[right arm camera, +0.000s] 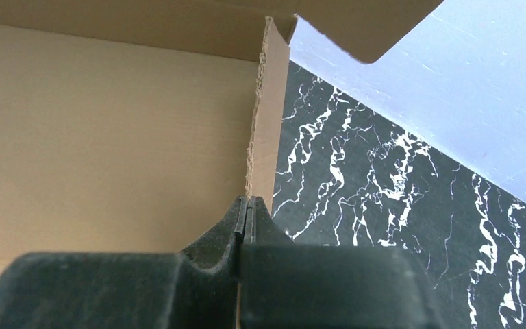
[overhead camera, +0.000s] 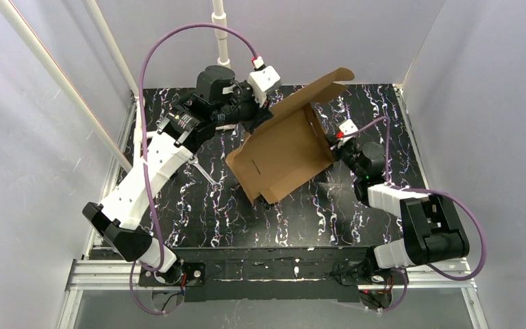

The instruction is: Fold the paper box

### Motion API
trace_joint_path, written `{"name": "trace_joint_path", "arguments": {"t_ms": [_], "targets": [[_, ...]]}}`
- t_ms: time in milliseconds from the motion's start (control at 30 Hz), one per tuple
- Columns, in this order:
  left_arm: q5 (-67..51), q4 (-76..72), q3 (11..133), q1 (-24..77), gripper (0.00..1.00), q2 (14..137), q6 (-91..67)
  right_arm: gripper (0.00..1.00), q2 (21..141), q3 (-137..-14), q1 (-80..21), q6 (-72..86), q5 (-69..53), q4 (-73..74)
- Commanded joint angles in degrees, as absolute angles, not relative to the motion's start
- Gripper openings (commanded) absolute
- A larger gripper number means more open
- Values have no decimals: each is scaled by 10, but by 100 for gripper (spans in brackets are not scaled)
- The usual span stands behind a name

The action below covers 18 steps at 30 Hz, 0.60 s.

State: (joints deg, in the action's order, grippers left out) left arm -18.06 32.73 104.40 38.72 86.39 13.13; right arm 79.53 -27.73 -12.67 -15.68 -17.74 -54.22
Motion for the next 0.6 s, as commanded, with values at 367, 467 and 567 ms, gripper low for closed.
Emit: {"name": "trace_joint_path", "arguments": {"t_ms": [367,467,567], "targets": [[-218,233,940,422,0,758,265,1,830,-239,-117,-156,-218,-649],[-208,219,907,431,0,736,278,2,816,-246,-114,-184,-234,-604],[-204,209,890,438,0,722,286,4,800,-246,-111,-209,-231,-575]]}}
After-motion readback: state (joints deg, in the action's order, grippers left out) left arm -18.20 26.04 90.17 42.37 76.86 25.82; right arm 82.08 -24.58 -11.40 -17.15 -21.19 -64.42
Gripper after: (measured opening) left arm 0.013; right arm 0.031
